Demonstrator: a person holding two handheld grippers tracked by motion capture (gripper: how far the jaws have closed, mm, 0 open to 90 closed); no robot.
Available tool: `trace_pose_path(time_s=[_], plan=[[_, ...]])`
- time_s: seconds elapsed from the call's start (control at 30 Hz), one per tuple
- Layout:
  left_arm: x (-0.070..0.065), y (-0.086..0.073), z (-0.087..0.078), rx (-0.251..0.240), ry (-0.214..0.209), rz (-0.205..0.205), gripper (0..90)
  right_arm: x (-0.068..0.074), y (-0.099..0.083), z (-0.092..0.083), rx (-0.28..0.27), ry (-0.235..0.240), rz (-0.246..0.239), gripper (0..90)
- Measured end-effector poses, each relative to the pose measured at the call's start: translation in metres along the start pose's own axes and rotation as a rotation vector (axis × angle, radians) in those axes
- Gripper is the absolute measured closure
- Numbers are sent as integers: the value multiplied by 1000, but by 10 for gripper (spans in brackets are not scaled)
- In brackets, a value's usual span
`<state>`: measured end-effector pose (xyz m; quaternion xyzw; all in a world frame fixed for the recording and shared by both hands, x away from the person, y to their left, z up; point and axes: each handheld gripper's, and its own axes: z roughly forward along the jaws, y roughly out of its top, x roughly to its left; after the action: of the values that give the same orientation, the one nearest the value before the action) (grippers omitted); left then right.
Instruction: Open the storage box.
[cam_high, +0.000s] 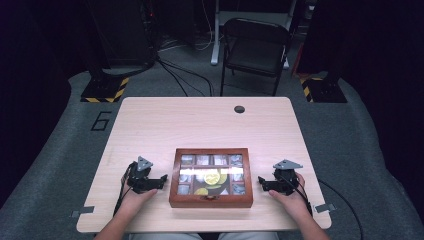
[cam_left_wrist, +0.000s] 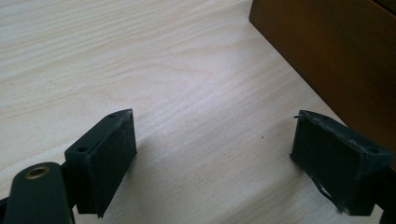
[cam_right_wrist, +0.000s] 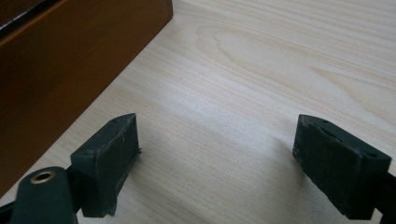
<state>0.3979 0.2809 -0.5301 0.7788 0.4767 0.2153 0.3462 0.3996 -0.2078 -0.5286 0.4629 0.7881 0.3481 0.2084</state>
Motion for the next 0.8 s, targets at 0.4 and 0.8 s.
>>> trace_pose_path(time_s=[0.4,0.8], plan=[[-1,0,0,-2,0,1,147,0,0,-1,-3,-6,9,165],[-1,0,0,-6,-1,-7,153,0,-1,-1,-12,-7,14,188]])
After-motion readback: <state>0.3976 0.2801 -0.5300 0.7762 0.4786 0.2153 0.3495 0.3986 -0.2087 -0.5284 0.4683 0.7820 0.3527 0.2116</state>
